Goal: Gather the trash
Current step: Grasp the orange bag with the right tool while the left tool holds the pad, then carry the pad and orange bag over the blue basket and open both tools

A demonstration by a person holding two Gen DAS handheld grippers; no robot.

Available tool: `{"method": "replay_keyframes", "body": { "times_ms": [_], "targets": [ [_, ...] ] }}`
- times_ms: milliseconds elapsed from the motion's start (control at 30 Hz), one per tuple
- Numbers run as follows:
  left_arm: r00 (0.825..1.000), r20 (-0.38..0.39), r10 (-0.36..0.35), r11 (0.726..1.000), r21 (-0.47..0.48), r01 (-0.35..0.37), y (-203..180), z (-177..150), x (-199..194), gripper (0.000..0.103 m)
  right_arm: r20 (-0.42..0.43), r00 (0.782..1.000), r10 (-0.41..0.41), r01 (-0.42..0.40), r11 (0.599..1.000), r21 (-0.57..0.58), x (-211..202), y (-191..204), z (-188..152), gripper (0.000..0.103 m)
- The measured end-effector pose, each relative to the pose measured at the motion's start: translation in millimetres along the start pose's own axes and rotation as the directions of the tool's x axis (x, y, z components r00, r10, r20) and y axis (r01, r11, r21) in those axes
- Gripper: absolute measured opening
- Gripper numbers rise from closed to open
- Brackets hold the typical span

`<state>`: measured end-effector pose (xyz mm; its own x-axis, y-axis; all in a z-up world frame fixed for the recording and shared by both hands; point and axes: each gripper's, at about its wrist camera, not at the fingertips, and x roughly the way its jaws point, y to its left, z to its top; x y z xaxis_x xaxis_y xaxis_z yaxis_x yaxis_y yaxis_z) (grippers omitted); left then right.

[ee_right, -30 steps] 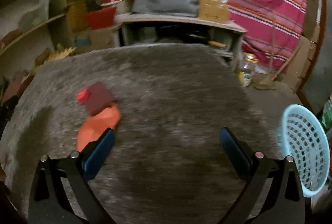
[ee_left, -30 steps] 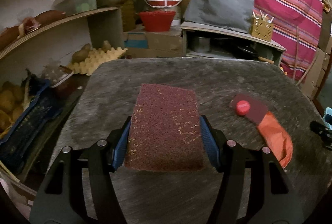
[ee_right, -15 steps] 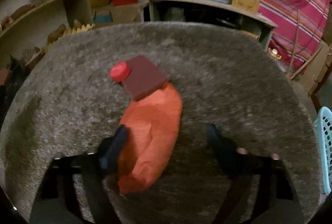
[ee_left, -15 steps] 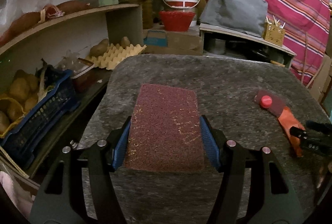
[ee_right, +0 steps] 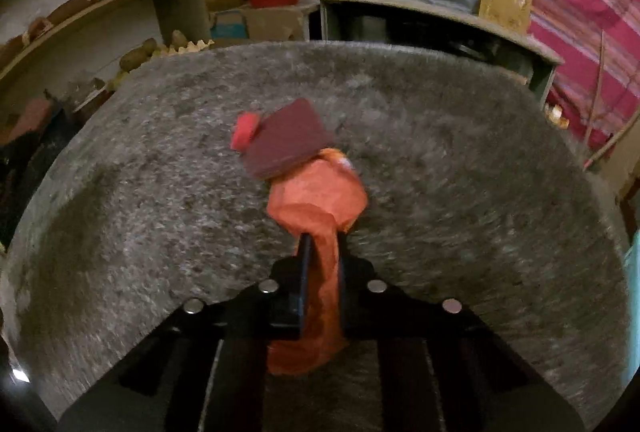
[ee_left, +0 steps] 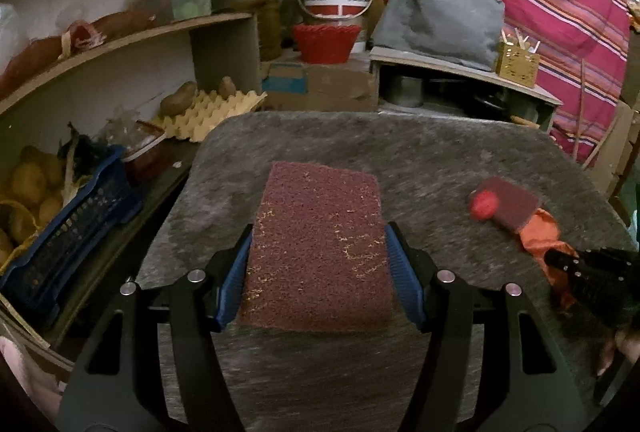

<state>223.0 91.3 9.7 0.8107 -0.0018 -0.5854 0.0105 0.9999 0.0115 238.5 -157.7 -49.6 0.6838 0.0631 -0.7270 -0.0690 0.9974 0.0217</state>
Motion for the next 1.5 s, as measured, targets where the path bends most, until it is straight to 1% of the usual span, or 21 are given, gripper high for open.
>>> {"method": "replay_keyframes", "body": {
  "times_ms": [100,267,367,500,667,800,967,1100,1233,1267,1333,1433,1500],
  "targets": [
    [1.000,0.006,-0.026,1.000,-0.005,0.026,-18,6,-1,0.062,0.020,1.000,-0.006,0.007,1.000,-0.007,-15,-19,1,0.010],
    [0.998,0.024,-0.066,0.998,0.025,0.066,-58,13,-3,0.062,0.063,0.998,0.000,-0.003,0.999,0.039,-40,-64,2,0.008],
    [0.996,0.018,-0.090,0.995,0.034,0.090,-80,14,1,0.062,0.083,0.996,-0.023,0.018,0.998,0.055,-51,-84,2,0.008],
    [0.992,0.002,-0.130,0.990,0.049,0.129,-116,15,6,0.062,0.108,0.993,-0.040,0.027,0.993,0.116,-65,-118,2,0.008],
    [0.986,0.027,-0.167,0.981,0.110,0.163,-169,13,3,0.062,0.128,0.989,-0.070,0.047,0.983,0.178,-77,-152,0,0.008],
    [0.980,0.010,-0.201,0.970,0.138,0.198,-202,10,7,0.062,0.146,0.984,-0.107,0.074,0.973,0.219,-90,-178,-5,0.008],
    [0.972,0.002,-0.233,0.958,0.175,0.229,-242,5,8,0.062,0.158,0.975,-0.153,0.100,0.949,0.300,-105,-219,-17,0.008],
    [0.965,0.002,-0.261,0.947,0.196,0.256,-265,-1,4,0.062,0.161,0.968,-0.194,0.126,0.925,0.359,-117,-254,-30,0.008],
    [0.959,0.010,-0.285,0.927,0.257,0.273,-294,-9,-6,0.062,0.153,0.956,-0.250,0.175,0.905,0.387,-129,-281,-45,0.008],
    [0.956,0.012,-0.294,0.921,0.271,0.280,-303,-11,-8,0.062,0.144,0.947,-0.286,0.210,0.895,0.393,-133,-291,-50,0.008],
    [0.950,0.012,-0.313,0.909,0.293,0.296,-319,-14,-13,0.062,0.132,0.939,-0.318,0.241,0.881,0.407,-137,-306,-58,0.008],
    [0.940,-0.008,-0.341,0.894,0.308,0.326,-340,-20,-16,0.062,0.119,0.932,-0.343,0.256,0.854,0.452,-149,-337,-75,0.008],
    [0.931,-0.022,-0.365,0.880,0.317,0.353,-359,-23,-18,0.062,0.115,0.926,-0.359,0.267,0.840,0.472,-158,-352,-84,0.008]
  ]
}}
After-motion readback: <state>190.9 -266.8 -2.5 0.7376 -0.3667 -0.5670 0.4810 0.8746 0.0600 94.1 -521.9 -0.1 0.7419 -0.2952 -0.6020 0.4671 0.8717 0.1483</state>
